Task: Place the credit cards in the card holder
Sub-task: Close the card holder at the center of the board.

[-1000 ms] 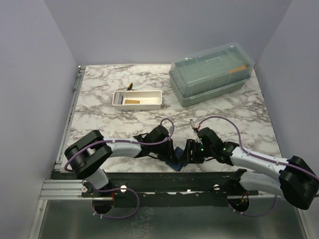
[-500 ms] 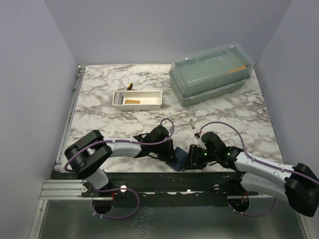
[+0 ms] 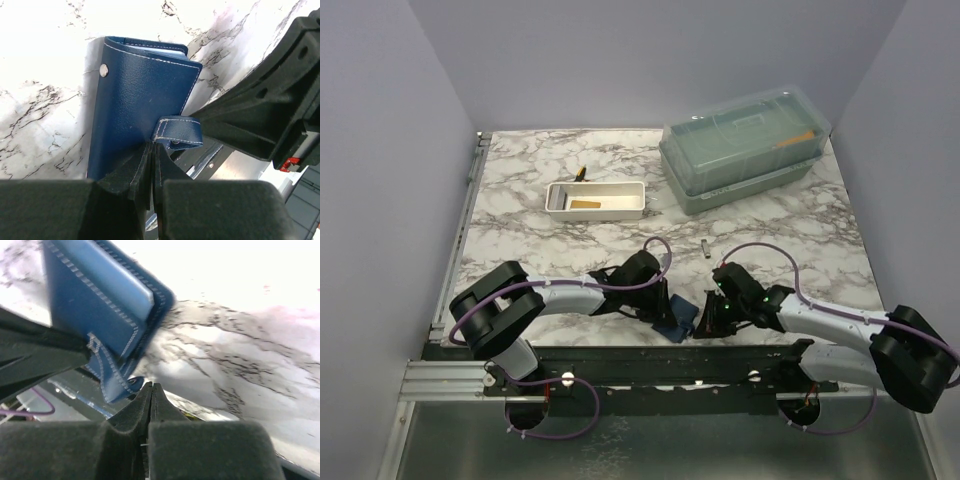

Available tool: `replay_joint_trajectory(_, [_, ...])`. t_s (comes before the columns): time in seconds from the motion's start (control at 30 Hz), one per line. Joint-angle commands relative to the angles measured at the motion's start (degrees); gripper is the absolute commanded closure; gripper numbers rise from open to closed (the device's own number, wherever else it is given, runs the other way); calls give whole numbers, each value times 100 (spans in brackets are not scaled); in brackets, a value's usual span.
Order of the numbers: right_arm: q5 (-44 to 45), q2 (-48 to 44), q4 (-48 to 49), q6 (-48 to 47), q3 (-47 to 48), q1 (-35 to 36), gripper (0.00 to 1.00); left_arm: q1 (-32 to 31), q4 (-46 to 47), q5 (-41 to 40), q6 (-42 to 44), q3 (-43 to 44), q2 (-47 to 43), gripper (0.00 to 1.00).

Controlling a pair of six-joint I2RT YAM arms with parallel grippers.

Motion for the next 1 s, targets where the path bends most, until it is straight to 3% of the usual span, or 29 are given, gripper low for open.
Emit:
replay_joint_trajectory(0.0, [570,589,-1058,-163,606,27,100,10,-909,-537,566,149,71,89])
replay_joint_trajectory(0.2, [1068,662,-1766,-411,1111,32,96,22,-1079,-605,679,226,157,89])
replay_joint_trajectory(0.37, [535,79,-1082,-598,951,28,66,43,-1083,-669,675,144,130,89])
replay_joint_trajectory(0.5, [144,19,-207,-815,809,27,52,131,-1083,-673,635,26,163,90])
replay_joint_trajectory(0.77, [363,1054,-95,-1044,1361,35,47,237,-1091,-672,647,-71,61,91])
replay_joint_trajectory(0.97, [711,893,-499,-812,1413,28,47,294,-1149,-697,735,-89,12,91])
